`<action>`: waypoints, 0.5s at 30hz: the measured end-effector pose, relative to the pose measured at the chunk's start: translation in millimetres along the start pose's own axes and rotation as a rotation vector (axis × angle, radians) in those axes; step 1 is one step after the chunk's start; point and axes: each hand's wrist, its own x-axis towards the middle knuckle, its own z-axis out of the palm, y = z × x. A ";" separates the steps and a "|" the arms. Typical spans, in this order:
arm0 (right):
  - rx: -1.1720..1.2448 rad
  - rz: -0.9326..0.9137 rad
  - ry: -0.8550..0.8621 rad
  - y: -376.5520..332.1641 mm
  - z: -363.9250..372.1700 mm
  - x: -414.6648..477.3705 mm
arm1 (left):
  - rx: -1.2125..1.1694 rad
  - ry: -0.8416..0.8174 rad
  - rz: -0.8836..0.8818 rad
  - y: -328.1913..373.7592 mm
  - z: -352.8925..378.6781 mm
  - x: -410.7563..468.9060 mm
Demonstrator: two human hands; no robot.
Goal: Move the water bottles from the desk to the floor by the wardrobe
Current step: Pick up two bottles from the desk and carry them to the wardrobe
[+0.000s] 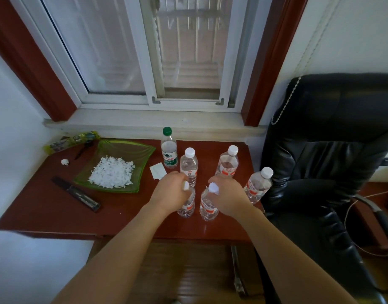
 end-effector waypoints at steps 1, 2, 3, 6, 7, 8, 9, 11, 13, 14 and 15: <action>0.004 0.001 0.008 -0.8 -0.2 -0.4 | -0.002 -0.001 0.003 -0.4 0.0 -1.0; 0.012 0.001 0.021 -1.6 -0.6 -0.6 | -0.001 -0.003 0.005 -1.0 0.1 -1.8; 0.022 0.002 0.038 -3.2 -2.1 -1.1 | -0.001 -0.004 0.004 -1.6 0.2 -3.0; 0.057 0.004 0.097 -9.6 -10.7 -4.2 | -0.026 0.006 -0.002 -2.1 -0.9 -7.1; 0.065 0.002 0.118 -12.0 -14.1 -5.9 | -0.033 0.010 -0.004 -1.8 -2.2 -8.5; 0.068 0.002 0.135 -14.0 -17.1 -7.6 | -0.040 0.016 -0.004 -1.0 -4.1 -10.1; 0.066 0.005 0.148 -16.2 -20.1 -9.9 | -0.046 0.025 0.000 -0.2 -6.4 -11.9; 0.066 0.014 0.177 -20.3 -25.3 -15.3 | -0.053 0.054 0.012 1.6 -12.2 -15.9; 0.075 0.024 0.217 -24.8 -31.3 -23.0 | -0.058 0.082 0.025 5.0 -20.7 -21.3; 0.084 0.027 0.239 -27.1 -34.6 -27.8 | -0.059 0.097 0.033 6.7 -25.4 -24.5; 0.091 0.029 0.260 -28.9 -38.2 -32.8 | -0.062 0.110 0.042 8.3 -30.2 -27.7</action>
